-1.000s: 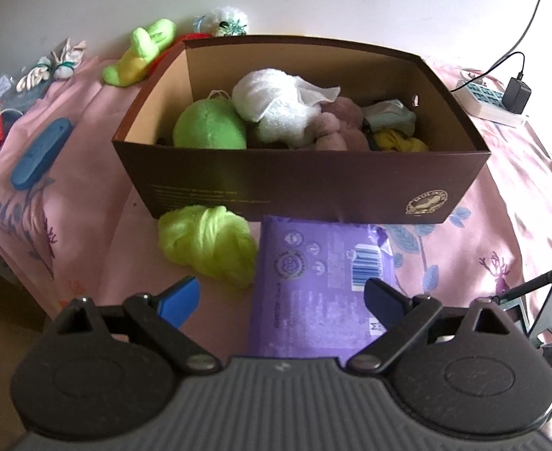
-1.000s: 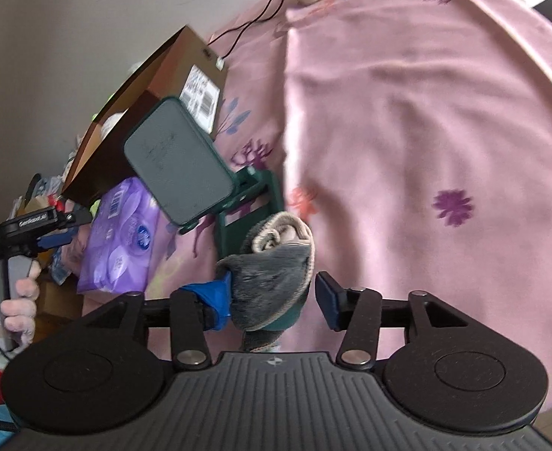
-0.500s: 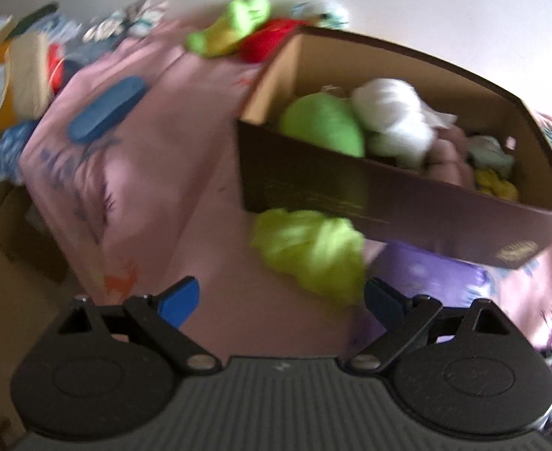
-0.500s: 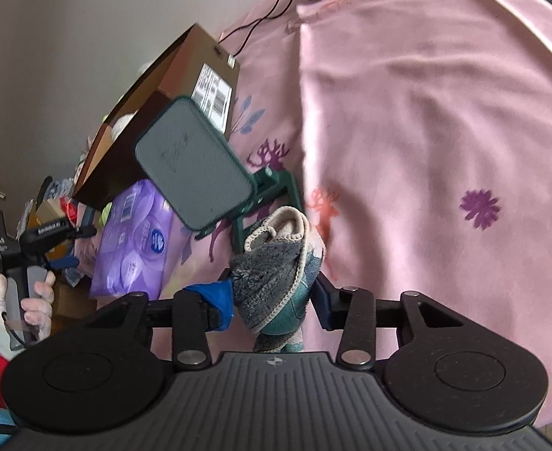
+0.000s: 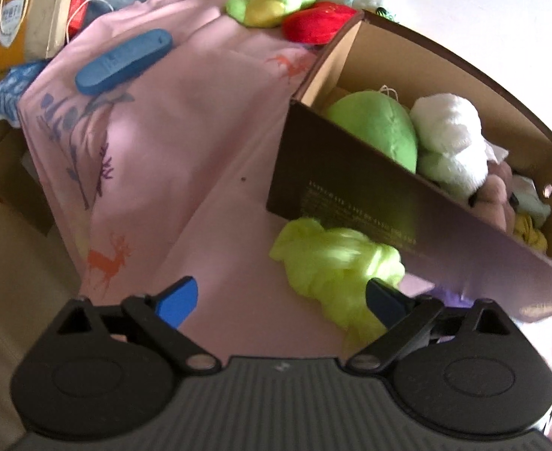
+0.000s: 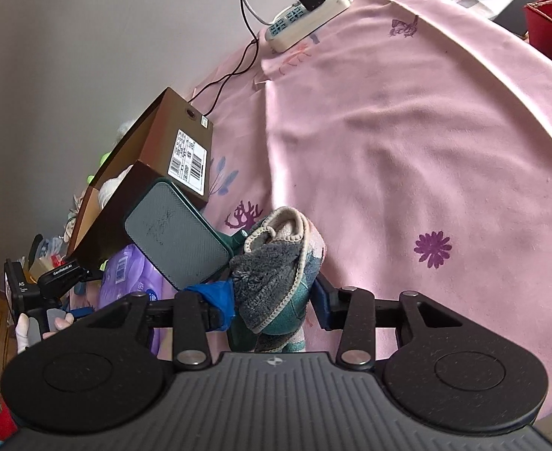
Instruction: Organize soft objects
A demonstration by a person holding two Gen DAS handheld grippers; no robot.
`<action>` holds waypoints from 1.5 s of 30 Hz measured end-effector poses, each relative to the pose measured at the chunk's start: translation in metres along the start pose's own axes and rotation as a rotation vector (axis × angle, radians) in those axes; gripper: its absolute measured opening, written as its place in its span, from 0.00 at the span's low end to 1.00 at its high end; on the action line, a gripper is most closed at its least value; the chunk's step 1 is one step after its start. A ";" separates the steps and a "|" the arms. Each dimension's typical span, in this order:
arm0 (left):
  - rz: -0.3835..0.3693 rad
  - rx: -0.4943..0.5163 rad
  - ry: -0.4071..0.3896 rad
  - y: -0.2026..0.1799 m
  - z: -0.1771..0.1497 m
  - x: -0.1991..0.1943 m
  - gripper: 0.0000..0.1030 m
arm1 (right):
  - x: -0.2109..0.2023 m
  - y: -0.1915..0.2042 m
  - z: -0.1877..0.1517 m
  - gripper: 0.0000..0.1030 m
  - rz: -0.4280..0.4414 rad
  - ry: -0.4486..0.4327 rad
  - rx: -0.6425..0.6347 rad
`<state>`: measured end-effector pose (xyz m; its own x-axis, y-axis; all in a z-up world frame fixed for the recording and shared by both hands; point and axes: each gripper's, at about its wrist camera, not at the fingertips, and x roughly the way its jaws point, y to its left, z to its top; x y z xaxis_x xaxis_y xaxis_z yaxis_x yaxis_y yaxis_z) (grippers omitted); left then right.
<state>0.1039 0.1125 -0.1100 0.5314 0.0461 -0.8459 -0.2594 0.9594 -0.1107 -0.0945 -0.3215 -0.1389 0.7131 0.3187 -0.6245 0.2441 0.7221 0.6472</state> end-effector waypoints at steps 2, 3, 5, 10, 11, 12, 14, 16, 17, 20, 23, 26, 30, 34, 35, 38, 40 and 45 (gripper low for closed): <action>-0.003 -0.006 -0.003 -0.003 0.003 0.005 0.96 | 0.002 0.001 0.000 0.24 -0.003 0.002 0.001; -0.005 -0.006 -0.006 -0.005 0.005 0.006 0.96 | 0.002 0.001 0.000 0.24 -0.004 0.001 0.002; -0.005 0.001 -0.014 -0.009 0.008 0.007 0.96 | 0.002 0.002 0.000 0.24 -0.003 -0.003 0.005; 0.010 0.051 -0.031 -0.018 0.012 0.007 0.96 | 0.001 0.001 0.001 0.24 -0.007 -0.018 0.010; 0.004 0.050 -0.028 -0.017 0.012 0.006 0.95 | 0.001 0.000 0.001 0.24 -0.010 -0.023 0.015; 0.006 0.055 -0.027 -0.017 0.012 0.004 0.95 | 0.001 -0.001 0.001 0.24 -0.013 -0.027 0.021; 0.032 0.074 -0.038 -0.017 0.011 0.000 0.95 | 0.002 -0.003 0.002 0.24 -0.023 -0.031 0.033; 0.046 0.080 -0.044 -0.015 0.010 -0.004 0.95 | 0.004 -0.004 0.003 0.24 -0.027 -0.023 0.039; 0.049 0.077 -0.047 -0.013 0.010 -0.005 0.95 | 0.005 -0.004 0.003 0.24 -0.027 -0.019 0.038; 0.054 0.064 -0.055 -0.010 0.008 -0.009 0.95 | 0.009 -0.002 0.003 0.24 -0.025 -0.006 0.028; 0.038 0.065 -0.087 -0.009 0.005 -0.015 0.95 | 0.012 -0.003 0.004 0.24 -0.023 -0.001 0.027; 0.088 0.081 -0.111 -0.012 0.002 -0.016 0.95 | 0.013 -0.005 0.006 0.24 -0.024 0.002 0.032; 0.071 0.042 -0.120 -0.007 0.001 -0.015 0.95 | 0.016 -0.005 0.007 0.24 -0.020 0.010 0.027; 0.050 -0.005 -0.075 -0.006 -0.002 -0.005 0.96 | 0.017 -0.006 0.010 0.24 -0.011 0.013 0.017; 0.038 -0.029 -0.063 -0.004 -0.002 -0.003 0.96 | 0.017 -0.006 0.011 0.24 -0.010 0.014 0.017; 0.009 -0.087 -0.046 0.000 -0.002 0.001 0.95 | 0.019 -0.008 0.013 0.25 -0.011 0.016 0.019; -0.016 -0.119 -0.025 0.002 -0.001 0.006 0.96 | 0.021 -0.009 0.014 0.25 -0.007 0.019 0.021; -0.047 -0.136 0.000 -0.002 -0.001 0.017 0.97 | 0.027 -0.011 0.016 0.25 -0.001 0.031 0.024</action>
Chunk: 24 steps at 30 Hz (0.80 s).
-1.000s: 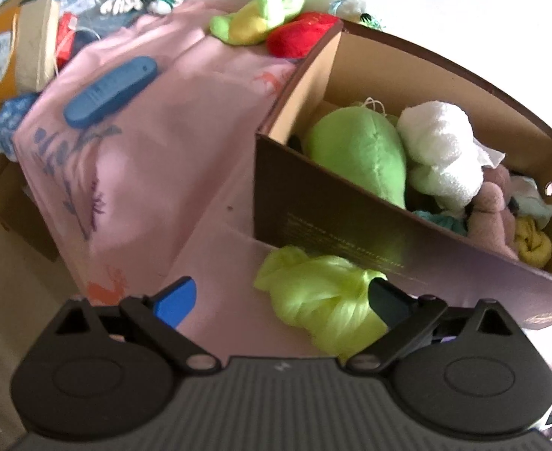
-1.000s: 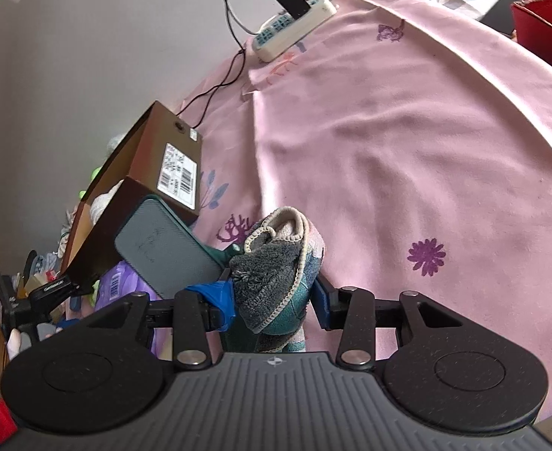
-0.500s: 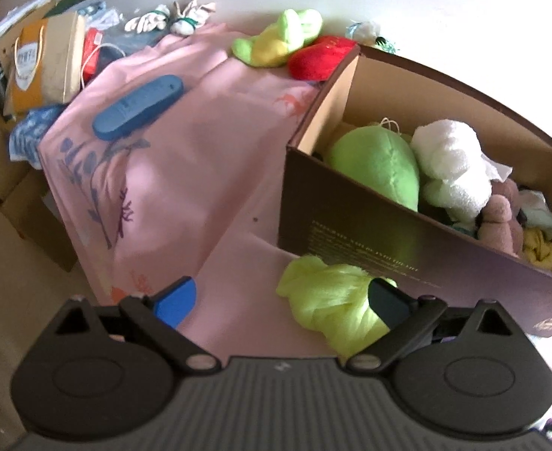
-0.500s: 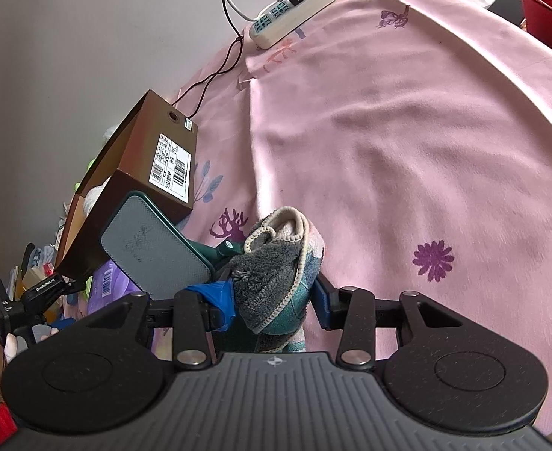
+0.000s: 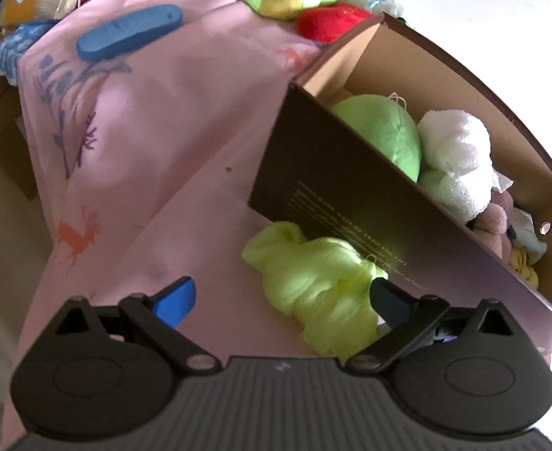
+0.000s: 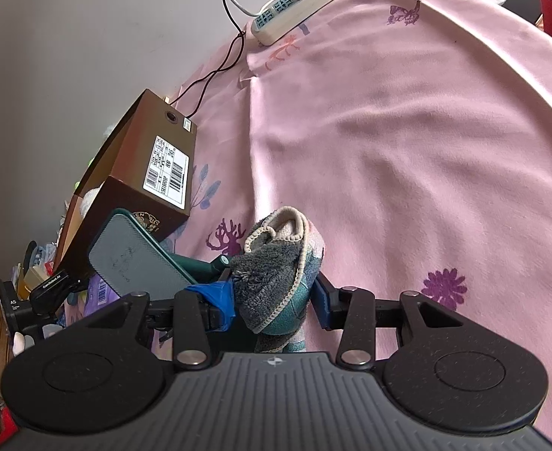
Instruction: Organize soft objects
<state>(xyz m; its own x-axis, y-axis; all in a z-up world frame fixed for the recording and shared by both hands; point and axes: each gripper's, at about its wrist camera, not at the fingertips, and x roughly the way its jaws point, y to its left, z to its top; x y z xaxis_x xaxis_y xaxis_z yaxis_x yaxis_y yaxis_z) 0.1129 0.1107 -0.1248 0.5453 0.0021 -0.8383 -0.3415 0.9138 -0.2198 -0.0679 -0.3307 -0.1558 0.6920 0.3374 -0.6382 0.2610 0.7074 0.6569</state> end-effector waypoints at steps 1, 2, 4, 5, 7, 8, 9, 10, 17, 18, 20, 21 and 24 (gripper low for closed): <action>-0.006 0.002 0.000 -0.001 0.000 0.001 0.97 | 0.001 -0.001 0.001 0.24 0.001 0.002 0.005; -0.010 0.008 0.000 -0.003 -0.001 0.004 0.97 | 0.001 -0.002 0.001 0.25 0.002 0.003 0.011; -0.011 0.016 -0.003 -0.003 -0.001 0.008 0.97 | 0.001 -0.005 0.001 0.24 0.007 0.004 0.026; -0.013 0.016 -0.005 -0.003 -0.002 0.010 0.97 | 0.001 -0.006 0.001 0.24 0.010 0.004 0.032; -0.019 0.009 -0.004 -0.002 -0.001 0.014 0.97 | 0.001 -0.007 0.002 0.24 0.013 0.004 0.037; -0.019 0.010 -0.008 -0.002 -0.002 0.017 0.97 | 0.001 -0.007 0.002 0.24 0.013 0.005 0.037; -0.004 0.027 -0.025 -0.005 -0.002 0.017 0.97 | 0.001 -0.007 0.002 0.24 0.013 0.005 0.036; 0.013 0.046 -0.033 -0.008 -0.003 0.019 0.97 | 0.001 -0.007 0.002 0.24 0.013 0.004 0.035; 0.033 0.137 -0.058 -0.019 -0.006 0.020 0.78 | 0.003 -0.008 0.003 0.24 0.015 0.008 0.040; 0.034 0.138 -0.056 -0.019 -0.006 0.021 0.78 | 0.003 -0.008 0.003 0.24 0.016 0.009 0.039; 0.034 0.135 -0.057 -0.018 -0.007 0.020 0.77 | 0.003 -0.009 0.004 0.24 0.017 0.012 0.042; 0.034 0.135 -0.058 -0.017 -0.007 0.019 0.76 | 0.003 -0.009 0.004 0.25 0.018 0.013 0.044; 0.047 0.149 -0.067 -0.018 -0.007 0.016 0.74 | 0.004 -0.009 0.004 0.25 0.018 0.017 0.042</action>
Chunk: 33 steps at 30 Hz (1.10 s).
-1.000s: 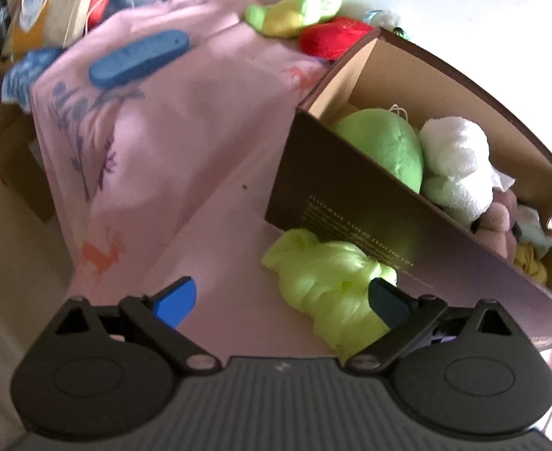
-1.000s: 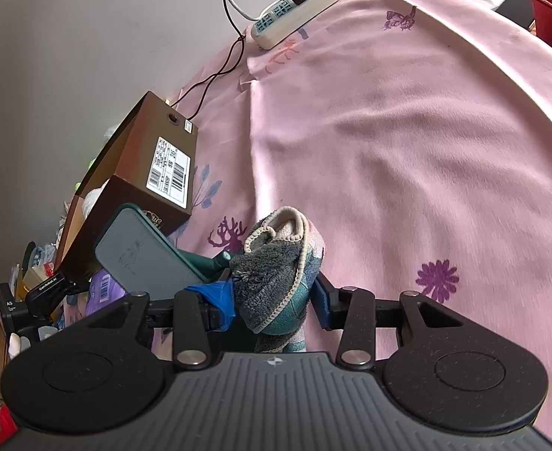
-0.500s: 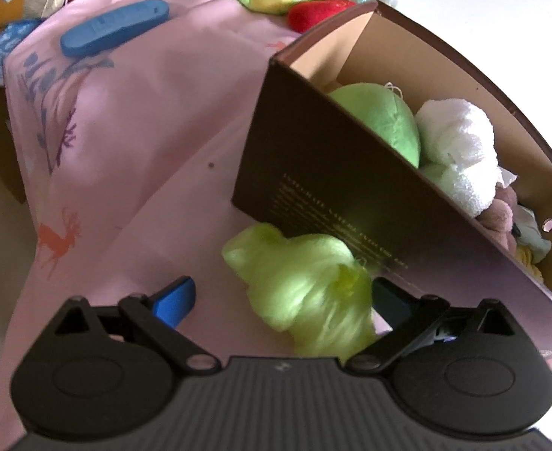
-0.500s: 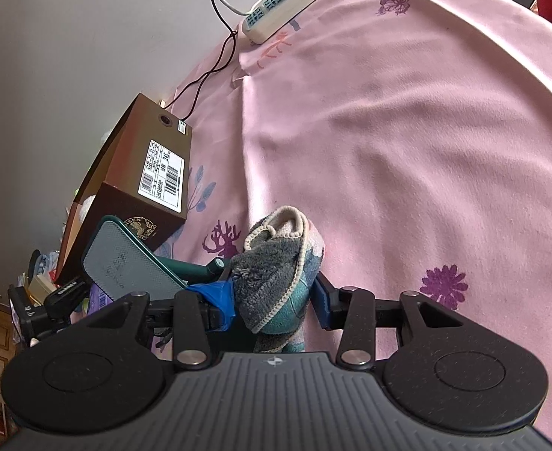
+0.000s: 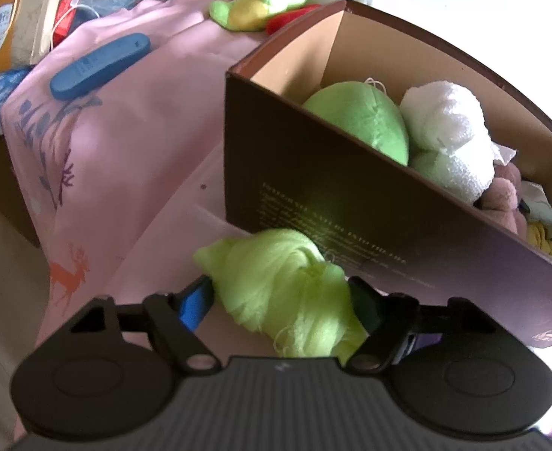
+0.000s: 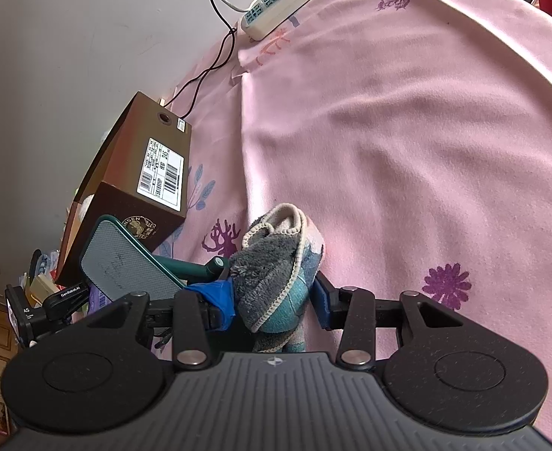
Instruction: Organize soft objects
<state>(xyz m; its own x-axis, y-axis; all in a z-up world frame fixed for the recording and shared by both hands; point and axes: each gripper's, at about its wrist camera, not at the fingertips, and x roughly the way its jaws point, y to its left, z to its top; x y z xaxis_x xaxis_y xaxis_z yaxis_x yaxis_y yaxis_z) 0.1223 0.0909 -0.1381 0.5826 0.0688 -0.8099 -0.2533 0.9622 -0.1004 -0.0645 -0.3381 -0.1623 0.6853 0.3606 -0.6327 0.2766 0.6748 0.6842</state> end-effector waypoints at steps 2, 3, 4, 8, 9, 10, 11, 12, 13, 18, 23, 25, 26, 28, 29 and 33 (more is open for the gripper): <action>0.012 0.011 -0.005 -0.002 -0.001 -0.002 0.73 | 0.001 0.000 0.000 0.25 0.000 0.002 -0.002; 0.017 0.016 -0.007 -0.002 -0.001 -0.002 0.73 | 0.001 0.000 0.001 0.25 0.001 0.003 -0.002; 0.023 0.021 -0.008 -0.002 -0.002 -0.003 0.72 | 0.001 -0.001 0.001 0.25 0.002 0.003 -0.002; 0.035 0.031 -0.011 -0.003 -0.002 -0.006 0.71 | 0.002 -0.001 0.001 0.25 0.002 0.004 -0.002; 0.037 0.033 -0.012 -0.003 -0.002 -0.007 0.71 | 0.002 -0.001 0.001 0.25 0.002 0.004 -0.003; 0.040 0.035 -0.015 -0.004 -0.002 -0.008 0.71 | 0.002 -0.001 0.001 0.25 0.003 0.005 -0.005; 0.042 0.037 -0.018 -0.004 -0.002 -0.010 0.71 | 0.002 -0.001 0.001 0.25 0.003 0.004 -0.004; 0.043 0.038 -0.021 -0.005 -0.002 -0.011 0.71 | 0.002 -0.001 0.001 0.25 0.003 0.004 -0.004; 0.045 0.041 -0.024 -0.005 -0.002 -0.011 0.71 | 0.002 -0.001 0.001 0.25 0.002 0.003 -0.004; 0.060 0.059 -0.039 -0.009 -0.001 -0.019 0.70 | 0.002 -0.003 0.002 0.24 0.008 0.000 -0.002; 0.069 0.066 -0.063 -0.011 0.001 -0.030 0.69 | -0.001 -0.002 0.001 0.23 0.003 -0.014 -0.010; 0.070 0.064 -0.075 -0.011 0.002 -0.036 0.69 | -0.004 -0.003 0.002 0.23 -0.004 -0.031 -0.009; 0.070 0.064 -0.080 -0.011 0.003 -0.039 0.69 | -0.006 -0.004 0.004 0.23 -0.005 -0.042 -0.004; 0.074 0.066 -0.089 -0.012 0.003 -0.044 0.69 | -0.011 -0.005 0.007 0.23 -0.010 -0.070 -0.001; 0.077 0.070 -0.095 -0.013 0.003 -0.048 0.69 | -0.015 -0.006 0.009 0.23 -0.013 -0.088 0.000; 0.082 0.086 -0.117 -0.017 0.003 -0.060 0.68 | -0.031 -0.005 0.021 0.23 -0.009 -0.181 0.009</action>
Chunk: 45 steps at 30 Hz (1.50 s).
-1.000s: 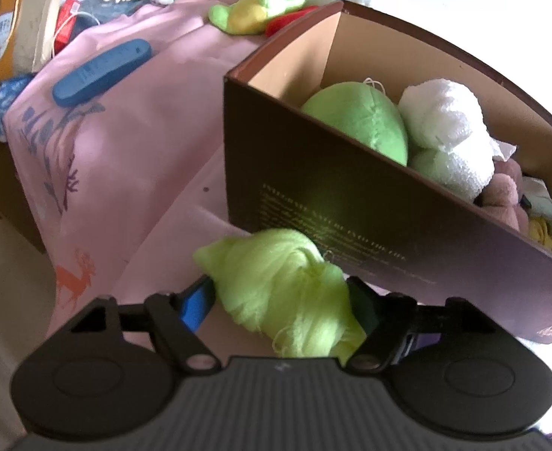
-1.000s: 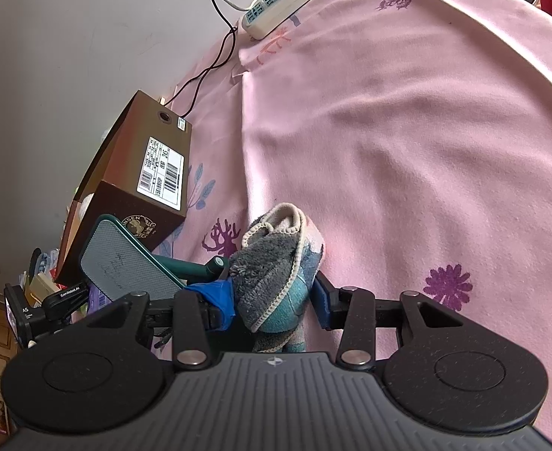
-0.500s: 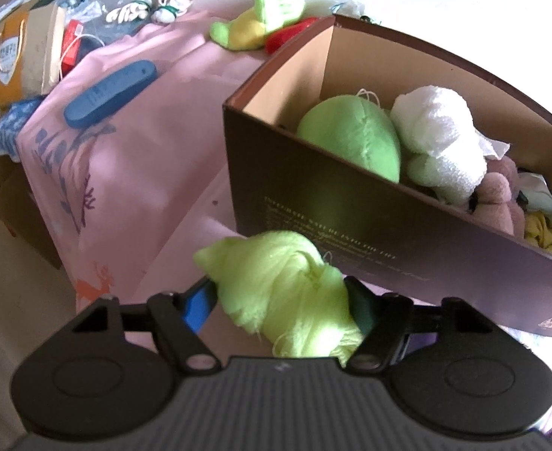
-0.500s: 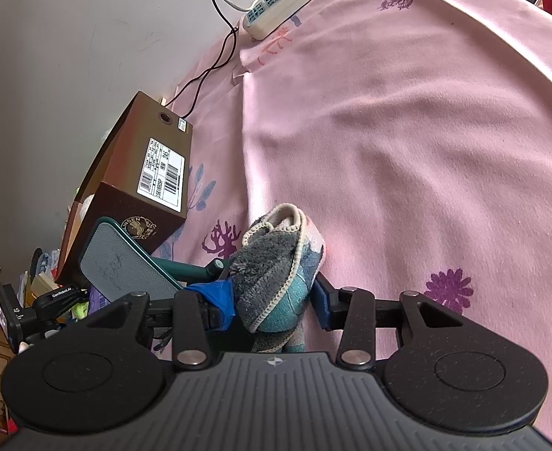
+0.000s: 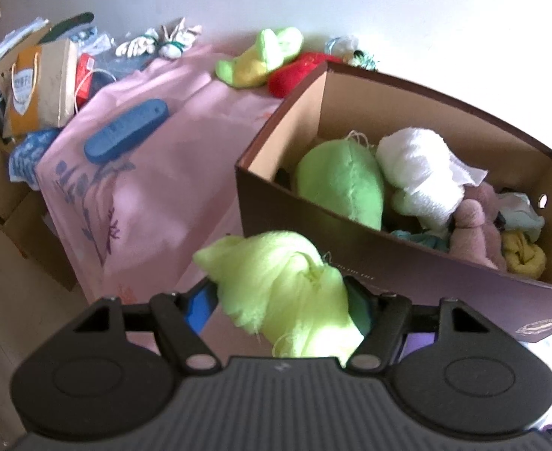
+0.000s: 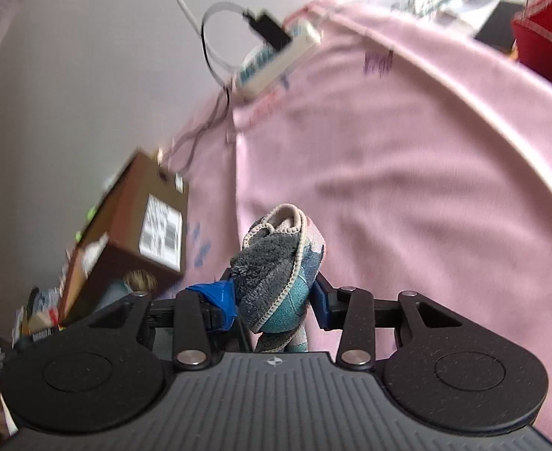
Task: Organize soft objects
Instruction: 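Lift the lime yarn with the left tool while the right tool lifts the slipper, then lower the lime yarn into the box and open the left tool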
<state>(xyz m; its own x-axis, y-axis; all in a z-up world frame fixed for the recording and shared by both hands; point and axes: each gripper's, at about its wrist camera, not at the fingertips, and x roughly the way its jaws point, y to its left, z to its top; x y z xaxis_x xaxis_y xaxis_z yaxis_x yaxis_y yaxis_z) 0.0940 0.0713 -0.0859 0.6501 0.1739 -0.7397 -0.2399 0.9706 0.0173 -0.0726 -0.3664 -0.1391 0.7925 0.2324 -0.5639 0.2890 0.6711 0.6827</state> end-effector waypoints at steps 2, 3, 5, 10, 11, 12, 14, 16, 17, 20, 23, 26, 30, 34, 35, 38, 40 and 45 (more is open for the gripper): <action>0.001 0.011 -0.013 -0.002 0.001 -0.007 0.68 | -0.006 0.003 0.009 0.23 0.013 -0.052 0.001; 0.002 0.018 -0.021 -0.003 0.001 -0.011 0.68 | -0.008 0.004 0.013 0.23 0.023 -0.070 0.002; 0.005 0.030 -0.032 -0.005 0.003 -0.018 0.68 | -0.011 0.008 0.021 0.23 0.046 -0.103 0.002; -0.002 0.051 -0.060 -0.009 0.006 -0.036 0.68 | -0.014 0.025 0.036 0.23 0.132 -0.158 -0.013; -0.002 0.056 -0.067 -0.010 0.006 -0.040 0.68 | -0.014 0.029 0.038 0.23 0.149 -0.163 -0.020; 0.000 0.062 -0.074 -0.010 0.006 -0.044 0.68 | -0.014 0.033 0.040 0.23 0.167 -0.166 -0.028; 0.001 0.068 -0.084 -0.011 0.007 -0.051 0.68 | -0.014 0.042 0.041 0.23 0.201 -0.167 -0.039; -0.001 0.068 -0.092 -0.011 0.007 -0.058 0.68 | -0.012 0.050 0.041 0.23 0.235 -0.161 -0.050; -0.002 0.067 -0.096 -0.011 0.008 -0.062 0.68 | -0.011 0.055 0.042 0.23 0.251 -0.158 -0.056; -0.004 0.069 -0.110 -0.012 0.008 -0.073 0.68 | -0.010 0.066 0.039 0.23 0.302 -0.147 -0.076; -0.007 0.070 -0.122 -0.012 0.007 -0.083 0.68 | -0.008 0.076 0.034 0.23 0.341 -0.129 -0.098; -0.009 0.080 -0.143 -0.014 0.007 -0.091 0.68 | -0.007 0.085 0.027 0.23 0.369 -0.113 -0.115; -0.022 0.098 -0.182 -0.017 0.014 -0.098 0.68 | -0.010 0.099 0.017 0.23 0.387 -0.104 -0.125; -0.055 0.130 -0.228 -0.023 0.028 -0.101 0.68 | -0.011 0.118 0.003 0.23 0.388 -0.115 -0.151; -0.069 0.139 -0.236 -0.026 0.032 -0.099 0.68 | -0.011 0.123 0.000 0.23 0.385 -0.117 -0.156; -0.108 0.170 -0.249 -0.034 0.044 -0.090 0.68 | -0.009 0.138 -0.010 0.23 0.379 -0.121 -0.176; -0.145 0.184 -0.244 -0.038 0.051 -0.082 0.68 | -0.007 0.144 -0.017 0.23 0.368 -0.131 -0.173; -0.231 0.218 -0.206 -0.050 0.063 -0.049 0.71 | -0.003 0.151 -0.030 0.23 0.334 -0.143 -0.156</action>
<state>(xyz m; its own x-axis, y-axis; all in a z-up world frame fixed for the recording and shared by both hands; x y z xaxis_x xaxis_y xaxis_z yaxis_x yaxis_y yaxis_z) 0.1197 0.0245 -0.0075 0.8057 -0.0452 -0.5907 0.0744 0.9969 0.0252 -0.0477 -0.2448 -0.0478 0.8992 0.3630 -0.2443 -0.0741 0.6766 0.7326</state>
